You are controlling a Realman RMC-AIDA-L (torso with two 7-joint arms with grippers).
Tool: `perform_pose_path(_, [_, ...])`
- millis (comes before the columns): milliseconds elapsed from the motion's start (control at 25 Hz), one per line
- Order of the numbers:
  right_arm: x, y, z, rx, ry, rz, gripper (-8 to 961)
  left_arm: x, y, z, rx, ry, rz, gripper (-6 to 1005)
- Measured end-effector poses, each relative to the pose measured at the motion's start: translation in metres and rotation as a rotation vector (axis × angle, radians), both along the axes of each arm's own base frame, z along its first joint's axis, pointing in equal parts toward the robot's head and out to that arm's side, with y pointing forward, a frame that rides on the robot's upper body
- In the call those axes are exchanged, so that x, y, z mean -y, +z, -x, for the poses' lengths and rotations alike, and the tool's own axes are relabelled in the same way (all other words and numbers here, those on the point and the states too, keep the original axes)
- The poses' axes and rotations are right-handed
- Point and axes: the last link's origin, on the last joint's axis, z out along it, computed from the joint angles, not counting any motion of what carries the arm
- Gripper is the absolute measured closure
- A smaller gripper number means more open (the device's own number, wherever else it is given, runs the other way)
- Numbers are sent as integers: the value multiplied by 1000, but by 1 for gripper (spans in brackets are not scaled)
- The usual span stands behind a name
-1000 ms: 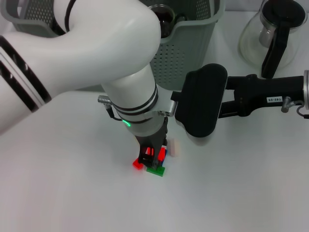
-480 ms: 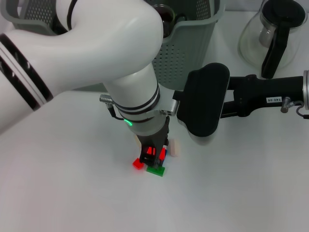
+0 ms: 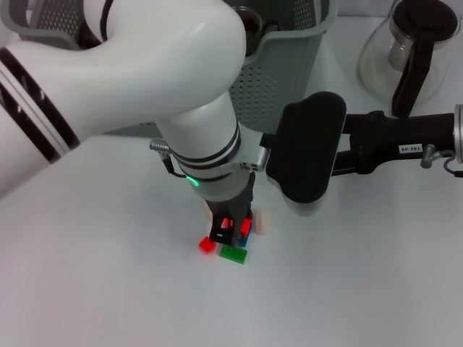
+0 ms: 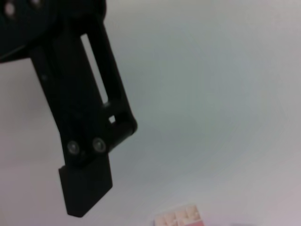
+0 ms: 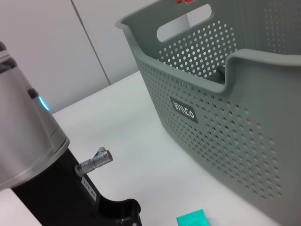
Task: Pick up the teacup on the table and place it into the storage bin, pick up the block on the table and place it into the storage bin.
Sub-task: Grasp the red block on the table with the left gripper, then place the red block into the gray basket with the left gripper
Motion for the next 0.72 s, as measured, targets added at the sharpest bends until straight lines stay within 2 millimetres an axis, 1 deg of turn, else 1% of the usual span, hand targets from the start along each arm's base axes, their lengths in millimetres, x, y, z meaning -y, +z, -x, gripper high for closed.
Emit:
perform_pose_path(360, [0,1,-1,2,3,0,13,1,2,0,-9,2,6,690])
perform_pose_path(480, [1,1,-1,3,3,2,12,1,8,-4,-2,-1,-6,701])
perform_pose_path(560, [1,1,-1,3,3,2,12,-1,19,-9,11,13,-44,698])
perform_pose_path(680, [1,1,-2,2,2,4,12,-9,48,-19,83,73,-141,693])
perform_pose_path(720, [2,1,-2,2,1,4,12,-14,62,-21,134,105,-194,691])
